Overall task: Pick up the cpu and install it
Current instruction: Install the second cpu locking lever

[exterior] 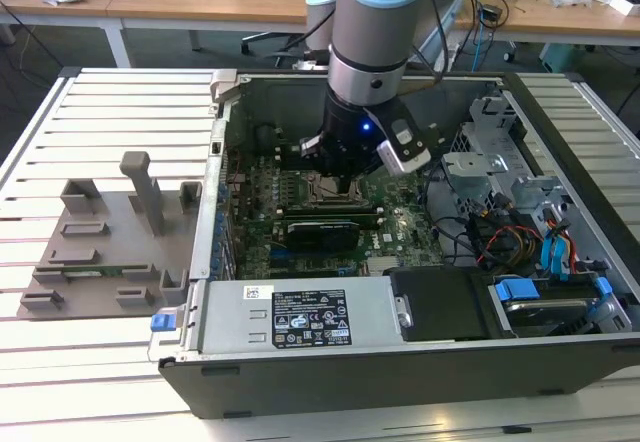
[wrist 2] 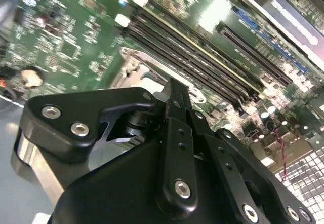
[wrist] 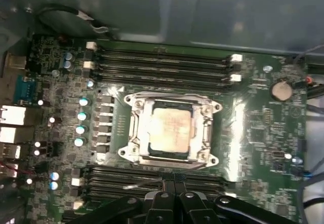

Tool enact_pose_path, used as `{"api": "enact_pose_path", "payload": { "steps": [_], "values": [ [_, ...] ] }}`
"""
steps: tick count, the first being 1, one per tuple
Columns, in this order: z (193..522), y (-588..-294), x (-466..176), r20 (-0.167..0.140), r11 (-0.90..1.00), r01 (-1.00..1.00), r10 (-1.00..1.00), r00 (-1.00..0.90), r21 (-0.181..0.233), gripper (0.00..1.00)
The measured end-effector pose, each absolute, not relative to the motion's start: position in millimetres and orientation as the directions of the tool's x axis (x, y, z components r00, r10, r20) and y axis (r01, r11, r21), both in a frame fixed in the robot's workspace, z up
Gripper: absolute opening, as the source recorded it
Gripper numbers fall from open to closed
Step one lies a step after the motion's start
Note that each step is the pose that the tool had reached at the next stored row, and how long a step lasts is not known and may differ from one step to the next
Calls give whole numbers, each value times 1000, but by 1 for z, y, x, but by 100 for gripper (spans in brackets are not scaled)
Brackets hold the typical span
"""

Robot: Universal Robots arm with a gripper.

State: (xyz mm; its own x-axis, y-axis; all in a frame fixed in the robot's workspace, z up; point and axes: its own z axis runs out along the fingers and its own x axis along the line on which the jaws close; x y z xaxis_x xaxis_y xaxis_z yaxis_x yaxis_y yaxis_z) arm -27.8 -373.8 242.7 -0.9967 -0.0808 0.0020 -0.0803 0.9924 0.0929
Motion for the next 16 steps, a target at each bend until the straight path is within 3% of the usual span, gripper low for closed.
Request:
{"api": "enact_pose_path", "payload": {
  "steps": [16],
  "values": [
    [208,-373,-69,2,992,-82,-83,-997,97,11]
  ]
}}
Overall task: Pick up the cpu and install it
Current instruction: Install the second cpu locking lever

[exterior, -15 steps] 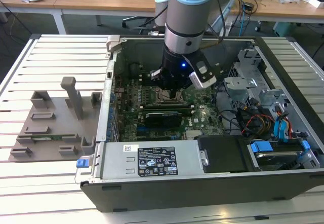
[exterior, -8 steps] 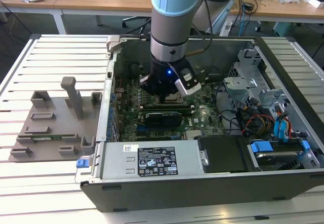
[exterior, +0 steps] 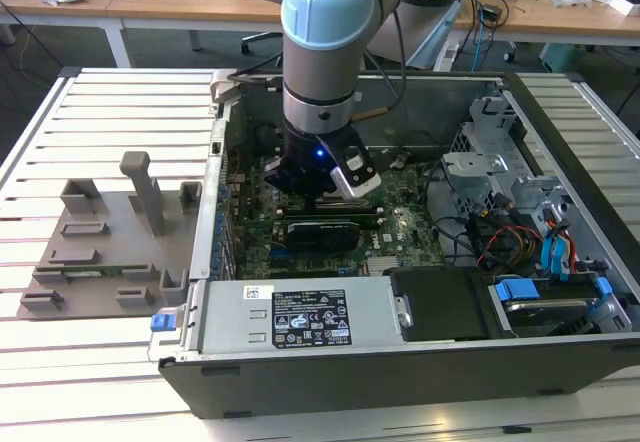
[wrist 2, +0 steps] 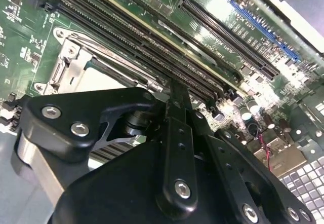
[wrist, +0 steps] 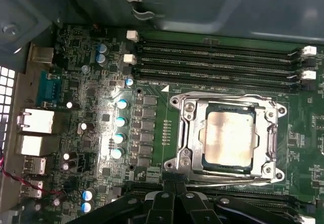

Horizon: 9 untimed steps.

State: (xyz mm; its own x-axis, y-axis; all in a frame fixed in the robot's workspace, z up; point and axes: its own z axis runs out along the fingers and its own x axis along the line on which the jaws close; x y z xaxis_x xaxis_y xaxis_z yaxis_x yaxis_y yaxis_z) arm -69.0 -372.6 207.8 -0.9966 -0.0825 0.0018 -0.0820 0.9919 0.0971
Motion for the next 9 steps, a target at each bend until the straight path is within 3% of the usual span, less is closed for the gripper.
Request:
{"api": "enact_pose_path", "payload": {
  "steps": [9],
  "values": [
    [200,-364,-70,1,991,-91,-92,-996,102,11]
  ]
}}
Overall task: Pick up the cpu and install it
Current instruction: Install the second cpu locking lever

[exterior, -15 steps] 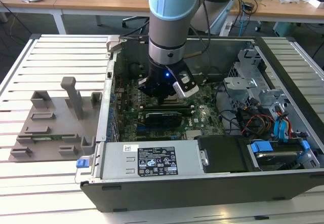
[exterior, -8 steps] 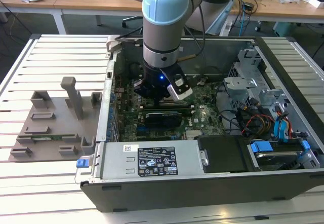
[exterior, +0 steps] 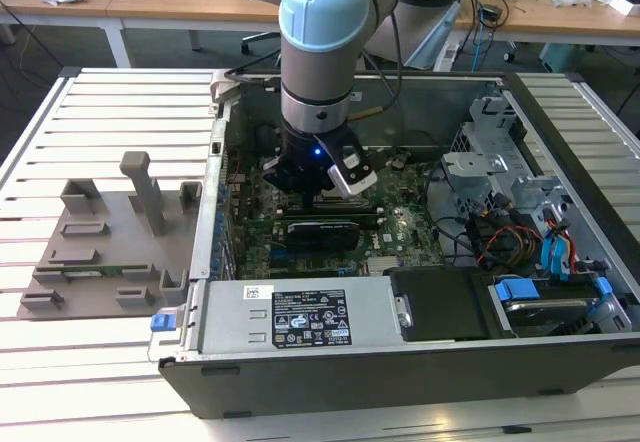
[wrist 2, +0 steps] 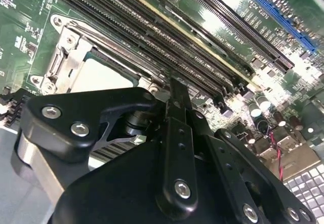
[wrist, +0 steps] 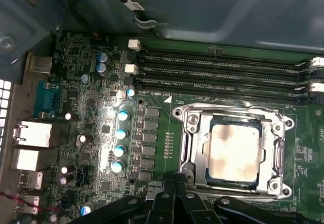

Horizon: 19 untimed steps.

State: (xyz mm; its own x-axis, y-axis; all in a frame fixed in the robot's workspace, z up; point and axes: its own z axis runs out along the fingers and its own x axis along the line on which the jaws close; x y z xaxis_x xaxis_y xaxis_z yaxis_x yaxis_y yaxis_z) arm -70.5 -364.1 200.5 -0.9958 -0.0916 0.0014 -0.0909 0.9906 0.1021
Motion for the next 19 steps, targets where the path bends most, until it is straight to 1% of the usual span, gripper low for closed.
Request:
{"api": "enact_pose_path", "payload": {
  "steps": [5,7,10,13,19],
  "values": [
    [201,-364,-70,1,990,-92,-93,-996,103,11],
    [210,-364,-71,1,990,-92,-93,-996,102,11],
    [211,-364,-69,1,991,-92,-93,-996,100,11],
    [211,-361,-64,3,992,-92,-93,-996,89,11],
    [211,-348,-43,16,995,-92,-92,-996,42,11]
  ]
}}
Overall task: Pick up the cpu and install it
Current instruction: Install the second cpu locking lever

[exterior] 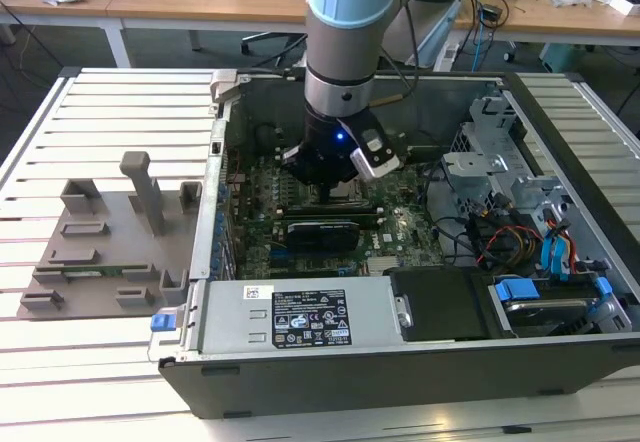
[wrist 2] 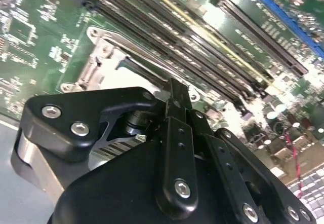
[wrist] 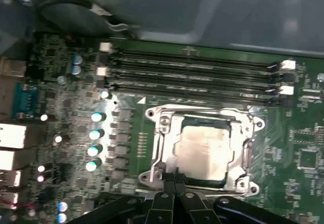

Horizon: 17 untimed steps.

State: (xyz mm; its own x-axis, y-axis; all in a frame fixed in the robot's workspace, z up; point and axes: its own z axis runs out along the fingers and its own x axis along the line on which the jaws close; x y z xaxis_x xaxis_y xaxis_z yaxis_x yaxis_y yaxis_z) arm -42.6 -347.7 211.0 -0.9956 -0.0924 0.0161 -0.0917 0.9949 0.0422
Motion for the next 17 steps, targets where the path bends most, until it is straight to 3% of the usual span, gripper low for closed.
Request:
{"api": "enact_pose_path", "payload": {
  "steps": [11,17],
  "values": [
    [211,-312,-23,34,995,-91,-90,-995,-44,11],
    [216,-312,-22,35,995,-91,-90,-995,-47,11]
  ]
}}
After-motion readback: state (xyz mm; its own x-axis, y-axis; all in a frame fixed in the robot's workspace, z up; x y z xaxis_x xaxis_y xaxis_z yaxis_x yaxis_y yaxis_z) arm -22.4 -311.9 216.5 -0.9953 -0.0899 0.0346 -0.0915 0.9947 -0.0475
